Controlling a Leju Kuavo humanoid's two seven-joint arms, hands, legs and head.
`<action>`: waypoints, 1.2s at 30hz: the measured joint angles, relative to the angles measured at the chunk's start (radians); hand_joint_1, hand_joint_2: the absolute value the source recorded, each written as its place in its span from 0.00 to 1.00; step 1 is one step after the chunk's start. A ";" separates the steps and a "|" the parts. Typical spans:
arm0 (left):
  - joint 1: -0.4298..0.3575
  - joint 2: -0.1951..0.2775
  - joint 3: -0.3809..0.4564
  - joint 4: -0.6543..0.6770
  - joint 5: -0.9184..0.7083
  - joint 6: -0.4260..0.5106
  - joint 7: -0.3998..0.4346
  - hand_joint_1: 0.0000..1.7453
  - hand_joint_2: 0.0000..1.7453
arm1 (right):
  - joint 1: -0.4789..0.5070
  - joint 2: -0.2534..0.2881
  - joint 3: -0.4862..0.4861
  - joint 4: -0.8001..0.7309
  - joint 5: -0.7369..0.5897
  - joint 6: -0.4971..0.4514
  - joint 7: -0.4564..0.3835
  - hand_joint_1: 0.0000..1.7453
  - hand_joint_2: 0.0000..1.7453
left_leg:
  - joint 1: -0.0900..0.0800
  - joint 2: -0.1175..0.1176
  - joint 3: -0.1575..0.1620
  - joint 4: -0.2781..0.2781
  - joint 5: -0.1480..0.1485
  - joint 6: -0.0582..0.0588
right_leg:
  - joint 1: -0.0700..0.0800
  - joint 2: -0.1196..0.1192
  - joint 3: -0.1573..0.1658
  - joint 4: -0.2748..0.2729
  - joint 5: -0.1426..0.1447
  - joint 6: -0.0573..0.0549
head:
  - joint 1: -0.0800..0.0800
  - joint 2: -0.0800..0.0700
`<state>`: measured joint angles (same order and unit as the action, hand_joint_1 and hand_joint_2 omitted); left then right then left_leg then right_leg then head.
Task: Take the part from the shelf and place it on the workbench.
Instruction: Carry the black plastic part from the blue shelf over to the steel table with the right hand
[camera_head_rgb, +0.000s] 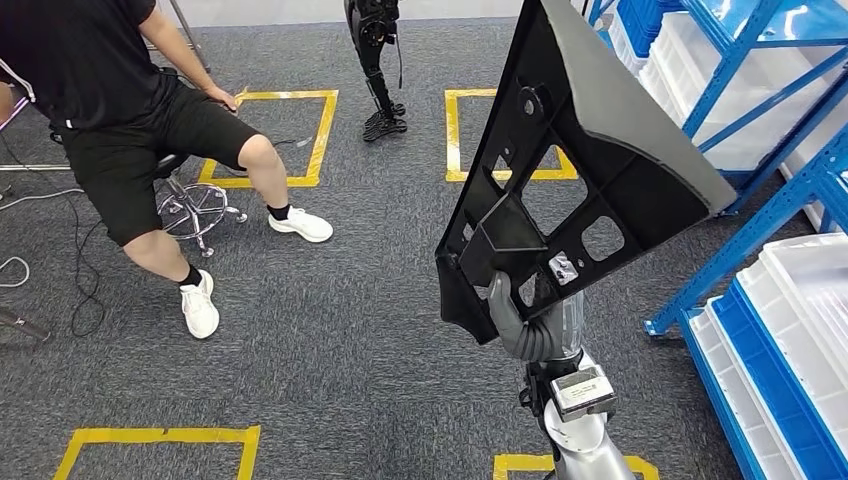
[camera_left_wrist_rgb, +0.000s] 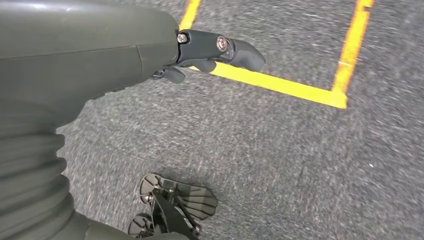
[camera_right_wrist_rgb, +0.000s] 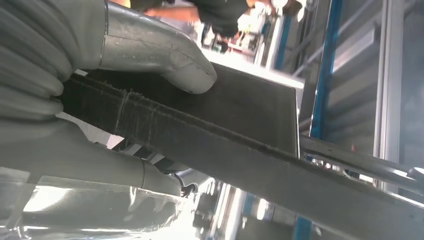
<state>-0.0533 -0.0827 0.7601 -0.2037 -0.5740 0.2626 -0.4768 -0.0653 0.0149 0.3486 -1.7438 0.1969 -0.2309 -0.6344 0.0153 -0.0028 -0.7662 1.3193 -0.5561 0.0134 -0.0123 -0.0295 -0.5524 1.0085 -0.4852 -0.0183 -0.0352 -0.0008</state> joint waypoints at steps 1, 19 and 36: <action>0.001 0.000 0.001 0.000 -0.001 0.000 0.000 0.00 1.00 | 0.000 0.000 0.000 0.001 0.000 0.000 0.000 1.00 1.00 | -0.002 0.001 0.000 -0.009 0.017 0.006 | 0.004 -0.010 0.002 0.000 -0.002 -0.003 | 0.000 0.000; -0.007 0.007 0.001 0.000 -0.022 -0.009 0.008 0.00 1.00 | 0.010 -0.009 -0.009 0.000 0.000 -0.011 -0.005 1.00 1.00 | -0.013 -0.079 0.189 -0.334 0.139 0.042 | -0.027 0.050 -0.053 0.069 -0.008 0.069 | 0.008 0.000; -0.005 0.016 0.006 -0.001 -0.022 0.015 0.031 0.00 1.00 | 0.014 -0.005 -0.019 -0.007 -0.019 -0.011 -0.005 1.00 1.00 | -0.042 0.076 0.135 -0.259 0.122 0.067 | 0.013 -0.048 0.006 0.006 -0.010 -0.001 | 0.002 0.000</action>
<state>-0.0585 -0.0669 0.7662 -0.2046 -0.5963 0.2773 -0.4457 -0.0510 0.0101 0.3299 -1.7509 0.1778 -0.2418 -0.6395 -0.0265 0.0730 -0.6309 1.0607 -0.4345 0.0806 0.0003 -0.0773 -0.5467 1.0149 -0.4953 -0.0191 -0.0328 -0.0008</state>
